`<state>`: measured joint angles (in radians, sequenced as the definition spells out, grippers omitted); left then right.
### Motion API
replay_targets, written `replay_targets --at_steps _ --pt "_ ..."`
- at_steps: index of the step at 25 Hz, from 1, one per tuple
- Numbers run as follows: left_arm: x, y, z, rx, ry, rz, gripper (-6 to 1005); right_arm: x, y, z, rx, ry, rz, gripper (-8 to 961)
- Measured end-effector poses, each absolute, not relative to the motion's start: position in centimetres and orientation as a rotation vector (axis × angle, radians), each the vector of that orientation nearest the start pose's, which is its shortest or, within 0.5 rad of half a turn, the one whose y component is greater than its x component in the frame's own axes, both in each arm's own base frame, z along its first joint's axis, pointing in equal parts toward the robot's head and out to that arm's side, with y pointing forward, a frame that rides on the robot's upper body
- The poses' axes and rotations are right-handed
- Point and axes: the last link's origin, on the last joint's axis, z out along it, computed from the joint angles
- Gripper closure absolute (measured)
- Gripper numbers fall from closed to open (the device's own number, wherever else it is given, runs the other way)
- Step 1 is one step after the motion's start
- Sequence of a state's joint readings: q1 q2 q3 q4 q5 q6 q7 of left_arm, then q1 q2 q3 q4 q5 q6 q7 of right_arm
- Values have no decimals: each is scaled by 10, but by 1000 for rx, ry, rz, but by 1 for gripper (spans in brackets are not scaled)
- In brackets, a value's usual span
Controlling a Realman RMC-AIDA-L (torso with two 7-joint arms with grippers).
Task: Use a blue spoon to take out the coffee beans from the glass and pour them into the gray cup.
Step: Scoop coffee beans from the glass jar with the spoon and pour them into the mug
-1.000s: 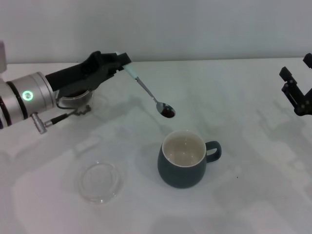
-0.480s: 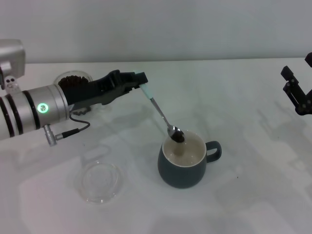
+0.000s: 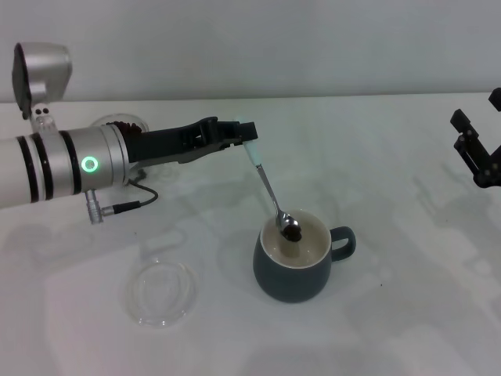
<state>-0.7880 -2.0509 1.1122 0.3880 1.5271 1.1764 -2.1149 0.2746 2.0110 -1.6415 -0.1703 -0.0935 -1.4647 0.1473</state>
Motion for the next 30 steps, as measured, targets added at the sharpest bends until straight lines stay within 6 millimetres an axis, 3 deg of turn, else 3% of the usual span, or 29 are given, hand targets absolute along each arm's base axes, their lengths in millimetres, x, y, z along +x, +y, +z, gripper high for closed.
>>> replay_targets --at_steps 15,25,30 --pt "-160 416 -56 -2530 -1402 -745 862 336 282 21 -1753 164 722 379" --pt "-136 424 -57 -2603 -1281 -729 861 337 283 21 -1754 168 717 379" --pt "-133 424 -55 -2608 -1265 -739 861 337 283 21 -1752 169 717 379"
